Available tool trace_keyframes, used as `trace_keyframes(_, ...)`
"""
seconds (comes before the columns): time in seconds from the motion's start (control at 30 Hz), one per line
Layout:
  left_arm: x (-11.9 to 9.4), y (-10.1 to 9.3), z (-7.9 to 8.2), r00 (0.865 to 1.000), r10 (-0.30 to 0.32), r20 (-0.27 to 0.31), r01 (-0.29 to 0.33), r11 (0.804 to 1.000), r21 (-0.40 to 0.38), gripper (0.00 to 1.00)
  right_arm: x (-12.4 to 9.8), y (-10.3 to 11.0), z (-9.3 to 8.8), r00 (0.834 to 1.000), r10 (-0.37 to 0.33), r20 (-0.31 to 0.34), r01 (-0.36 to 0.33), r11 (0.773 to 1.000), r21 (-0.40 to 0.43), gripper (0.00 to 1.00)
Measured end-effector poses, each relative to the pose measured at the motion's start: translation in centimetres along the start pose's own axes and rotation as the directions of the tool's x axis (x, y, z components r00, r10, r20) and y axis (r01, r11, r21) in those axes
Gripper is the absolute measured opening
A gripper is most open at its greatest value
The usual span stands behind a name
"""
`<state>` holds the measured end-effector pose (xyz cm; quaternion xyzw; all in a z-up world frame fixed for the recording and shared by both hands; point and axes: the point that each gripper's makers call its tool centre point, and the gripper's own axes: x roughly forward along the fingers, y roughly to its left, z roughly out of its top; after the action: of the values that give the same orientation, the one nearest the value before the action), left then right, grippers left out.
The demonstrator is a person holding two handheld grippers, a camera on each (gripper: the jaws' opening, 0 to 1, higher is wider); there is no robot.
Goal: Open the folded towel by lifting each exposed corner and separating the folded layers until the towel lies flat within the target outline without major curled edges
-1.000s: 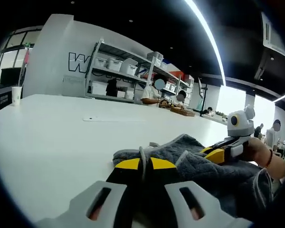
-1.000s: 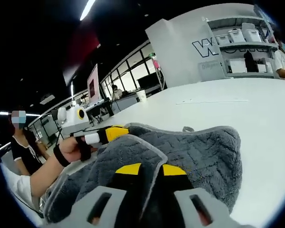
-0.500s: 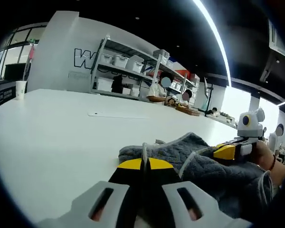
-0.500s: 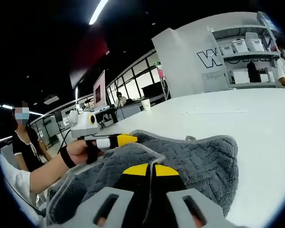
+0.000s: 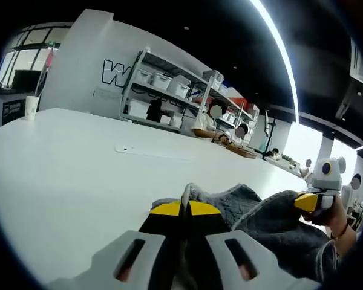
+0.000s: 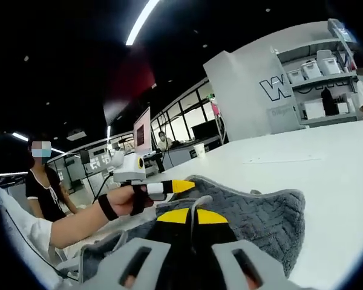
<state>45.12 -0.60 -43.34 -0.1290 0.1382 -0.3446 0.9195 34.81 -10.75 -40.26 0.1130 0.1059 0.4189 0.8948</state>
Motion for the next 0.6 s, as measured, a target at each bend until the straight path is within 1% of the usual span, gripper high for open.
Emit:
trace_keyframes(0.17, 0.0, -0.4, 0.2, 1.000, -0.002, 0.001, 0.002, 1.000, -0.015, 0.00, -0.6, 0.9, 0.8, 0.999, 0.032, 0.030, -0.032, 0.999, -0.012, 0.00)
trace_keyframes(0.3, 0.2, -0.5, 0.3, 1.000, -0.008, -0.006, 0.007, 1.000, -0.023, 0.00, -1.0, 1.7, 1.3, 0.998, 0.046, 0.043, -0.045, 0.998, -0.039, 0.00)
trace_keyframes(0.47, 0.3, -0.5, 0.5, 1.000, -0.001, -0.008, 0.001, 1.000, -0.021, 0.00, -1.7, 2.9, 2.5, 0.994, 0.078, 0.076, -0.074, 0.996, -0.055, 0.00)
trace_keyframes(0.57, 0.3, -0.7, 0.6, 1.000, -0.003, -0.010, 0.003, 1.000, -0.012, 0.00, -2.2, 4.1, 3.0, 0.991, 0.097, 0.091, -0.091, 0.993, -0.072, 0.00)
trace_keyframes(0.6, 0.3, -0.8, 0.7, 1.000, -0.001, -0.010, 0.001, 1.000, -0.010, 0.00, -2.5, 4.8, 3.3, 0.989, 0.111, 0.100, -0.103, 0.991, -0.080, 0.00)
